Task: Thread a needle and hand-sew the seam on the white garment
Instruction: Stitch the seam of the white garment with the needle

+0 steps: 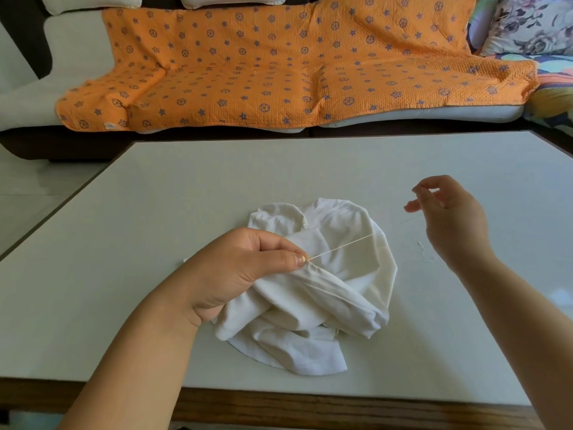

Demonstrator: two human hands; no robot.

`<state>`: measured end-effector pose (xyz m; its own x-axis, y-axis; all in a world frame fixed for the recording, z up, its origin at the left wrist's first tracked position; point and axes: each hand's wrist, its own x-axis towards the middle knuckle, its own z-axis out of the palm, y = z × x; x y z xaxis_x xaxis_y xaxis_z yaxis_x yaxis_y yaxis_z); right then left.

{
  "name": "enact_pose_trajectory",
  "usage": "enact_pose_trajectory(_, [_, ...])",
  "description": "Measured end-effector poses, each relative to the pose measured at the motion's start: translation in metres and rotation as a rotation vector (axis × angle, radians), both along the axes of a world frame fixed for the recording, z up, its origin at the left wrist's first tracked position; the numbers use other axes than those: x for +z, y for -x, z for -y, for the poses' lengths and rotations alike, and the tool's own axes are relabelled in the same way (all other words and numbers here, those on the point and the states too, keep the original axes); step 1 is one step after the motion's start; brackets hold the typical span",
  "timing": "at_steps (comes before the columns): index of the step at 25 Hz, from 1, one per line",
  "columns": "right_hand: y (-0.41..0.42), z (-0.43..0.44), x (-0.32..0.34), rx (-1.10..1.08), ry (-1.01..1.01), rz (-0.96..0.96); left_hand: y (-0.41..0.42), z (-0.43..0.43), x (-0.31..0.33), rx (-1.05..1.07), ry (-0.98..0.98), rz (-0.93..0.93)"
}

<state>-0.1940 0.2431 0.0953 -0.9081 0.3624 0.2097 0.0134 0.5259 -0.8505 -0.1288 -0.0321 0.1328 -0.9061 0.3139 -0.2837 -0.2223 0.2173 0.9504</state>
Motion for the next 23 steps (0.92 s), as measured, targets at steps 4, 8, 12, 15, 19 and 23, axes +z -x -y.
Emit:
enact_pose_trajectory(4, [-0.011,0.016,0.013,0.093,0.042,0.079,-0.001,-0.003,0.0,0.011,0.002,-0.013])
enact_pose_trajectory(8, [-0.054,0.066,0.036,0.408,0.217,0.021,0.0,-0.009,-0.001,0.063,-0.021,-0.073])
enact_pose_trajectory(12, [-0.089,0.096,0.024,0.493,0.02,-0.045,-0.002,-0.015,0.0,0.056,-0.04,-0.1])
enact_pose_trajectory(15, [-0.086,0.092,0.022,0.429,-0.026,-0.126,-0.004,-0.012,0.002,-0.012,0.092,-0.126])
enact_pose_trajectory(19, [-0.084,0.089,0.023,0.398,-0.054,-0.199,-0.005,-0.006,0.003,-0.076,0.196,-0.117])
enact_pose_trajectory(23, [-0.083,0.081,0.026,0.411,-0.026,-0.143,-0.004,-0.007,0.002,-0.068,0.217,-0.176])
